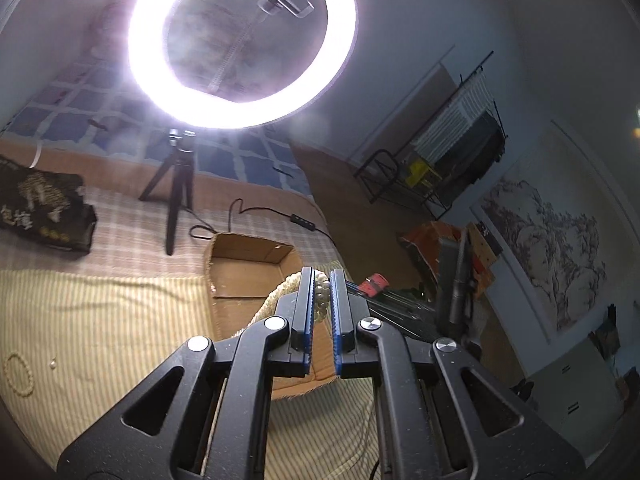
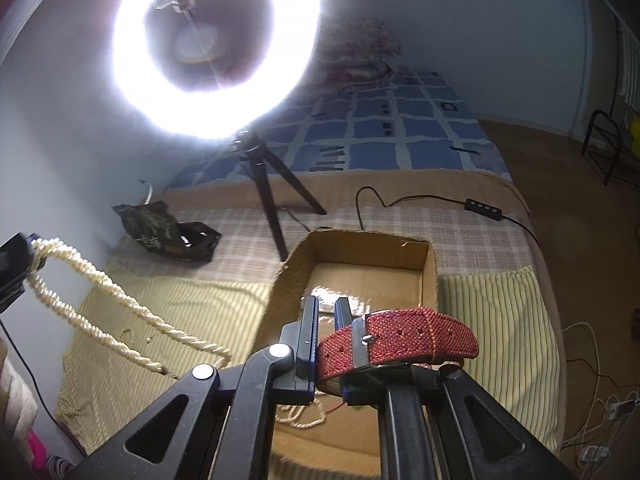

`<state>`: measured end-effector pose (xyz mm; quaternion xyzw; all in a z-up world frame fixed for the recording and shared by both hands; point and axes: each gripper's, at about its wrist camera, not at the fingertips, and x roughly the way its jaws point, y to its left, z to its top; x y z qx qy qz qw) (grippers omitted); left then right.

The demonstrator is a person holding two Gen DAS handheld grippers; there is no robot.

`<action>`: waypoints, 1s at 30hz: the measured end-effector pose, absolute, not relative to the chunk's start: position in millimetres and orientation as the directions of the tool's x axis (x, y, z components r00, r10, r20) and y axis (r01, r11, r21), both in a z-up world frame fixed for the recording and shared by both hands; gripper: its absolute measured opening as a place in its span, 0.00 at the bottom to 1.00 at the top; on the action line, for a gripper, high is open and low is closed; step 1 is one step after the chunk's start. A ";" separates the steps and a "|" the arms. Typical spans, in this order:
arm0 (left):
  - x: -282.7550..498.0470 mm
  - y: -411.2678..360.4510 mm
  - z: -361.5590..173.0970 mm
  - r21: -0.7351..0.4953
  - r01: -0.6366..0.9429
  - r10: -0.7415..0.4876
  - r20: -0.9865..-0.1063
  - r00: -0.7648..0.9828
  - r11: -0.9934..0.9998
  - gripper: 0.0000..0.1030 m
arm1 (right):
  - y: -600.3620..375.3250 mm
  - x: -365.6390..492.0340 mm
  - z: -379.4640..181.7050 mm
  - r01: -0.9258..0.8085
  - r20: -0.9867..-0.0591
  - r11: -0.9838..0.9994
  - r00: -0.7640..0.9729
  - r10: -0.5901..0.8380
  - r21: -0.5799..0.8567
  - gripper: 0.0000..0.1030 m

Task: Organize jewelry
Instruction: 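Carry the necklace in the left tool while the right carries the watch to the box, then open the right tool dropping the watch into the box while the left releases the necklace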

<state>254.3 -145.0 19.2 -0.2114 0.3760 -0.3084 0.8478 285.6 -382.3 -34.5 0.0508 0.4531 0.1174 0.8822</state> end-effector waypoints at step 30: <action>308.5 -215.9 -61.5 -0.444 0.355 -0.569 -0.659 0.492 0.822 0.05 | -403.2 371.9 -122.1 -0.087 -0.861 0.962 0.431 0.270 0.258 0.57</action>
